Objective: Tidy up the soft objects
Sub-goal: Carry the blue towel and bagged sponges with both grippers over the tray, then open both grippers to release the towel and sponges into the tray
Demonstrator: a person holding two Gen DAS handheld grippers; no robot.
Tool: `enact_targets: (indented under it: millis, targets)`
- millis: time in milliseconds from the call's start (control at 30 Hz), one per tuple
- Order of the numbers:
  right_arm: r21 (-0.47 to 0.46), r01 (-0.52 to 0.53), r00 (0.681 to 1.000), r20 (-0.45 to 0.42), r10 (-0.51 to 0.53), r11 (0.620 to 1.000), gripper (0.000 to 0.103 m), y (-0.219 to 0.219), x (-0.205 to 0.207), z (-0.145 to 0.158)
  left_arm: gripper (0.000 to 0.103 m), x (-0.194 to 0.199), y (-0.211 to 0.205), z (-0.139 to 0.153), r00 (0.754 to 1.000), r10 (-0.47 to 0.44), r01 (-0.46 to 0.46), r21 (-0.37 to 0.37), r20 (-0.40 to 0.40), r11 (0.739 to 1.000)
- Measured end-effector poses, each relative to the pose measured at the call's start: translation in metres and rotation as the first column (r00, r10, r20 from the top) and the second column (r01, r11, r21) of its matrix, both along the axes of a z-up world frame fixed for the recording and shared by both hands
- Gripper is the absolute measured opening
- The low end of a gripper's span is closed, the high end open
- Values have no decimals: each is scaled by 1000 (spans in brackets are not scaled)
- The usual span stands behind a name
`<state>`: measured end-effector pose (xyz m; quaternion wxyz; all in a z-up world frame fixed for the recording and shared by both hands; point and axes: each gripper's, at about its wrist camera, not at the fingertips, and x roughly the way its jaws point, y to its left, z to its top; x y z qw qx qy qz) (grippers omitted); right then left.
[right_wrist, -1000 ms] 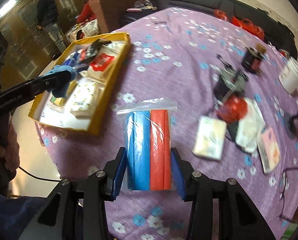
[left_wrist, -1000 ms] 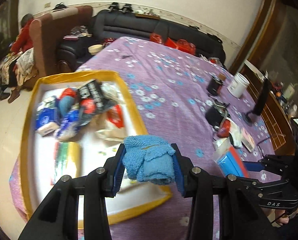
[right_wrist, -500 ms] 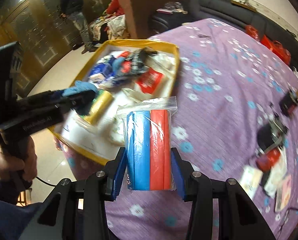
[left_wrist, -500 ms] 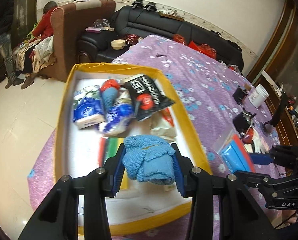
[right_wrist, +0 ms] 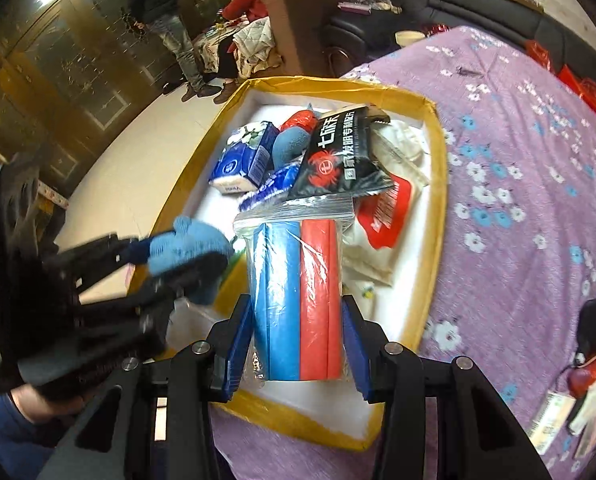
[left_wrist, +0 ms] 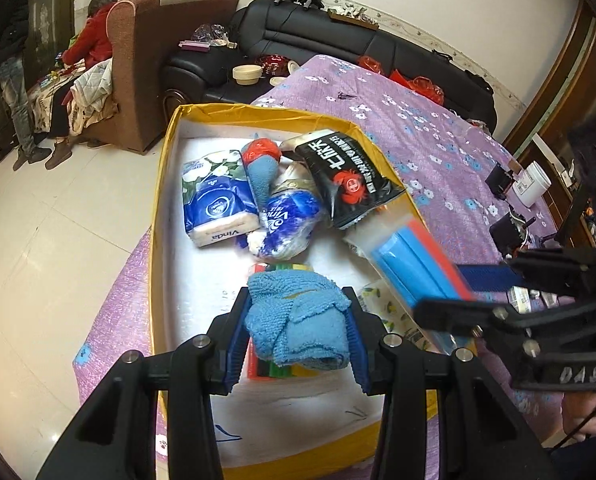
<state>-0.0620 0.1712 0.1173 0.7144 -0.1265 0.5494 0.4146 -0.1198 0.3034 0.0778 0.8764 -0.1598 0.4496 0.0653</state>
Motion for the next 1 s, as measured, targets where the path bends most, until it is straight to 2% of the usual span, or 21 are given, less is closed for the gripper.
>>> enact_targets:
  millis: [400, 633, 1000]
  targets:
    - [-23, 59, 996, -59, -60, 998, 48, 35, 24, -29, 42, 3, 3, -9, 998, -59, 59, 6, -20, 998]
    - [-19, 50, 996, -75, -51, 999, 48, 50, 27, -31, 42, 5, -11, -9, 993, -119, 119, 37, -15, 992]
    - [-27, 65, 995, -77, -67, 998, 49, 42, 26, -28, 43, 5, -26, -6, 986, -167, 167, 61, -7, 984]
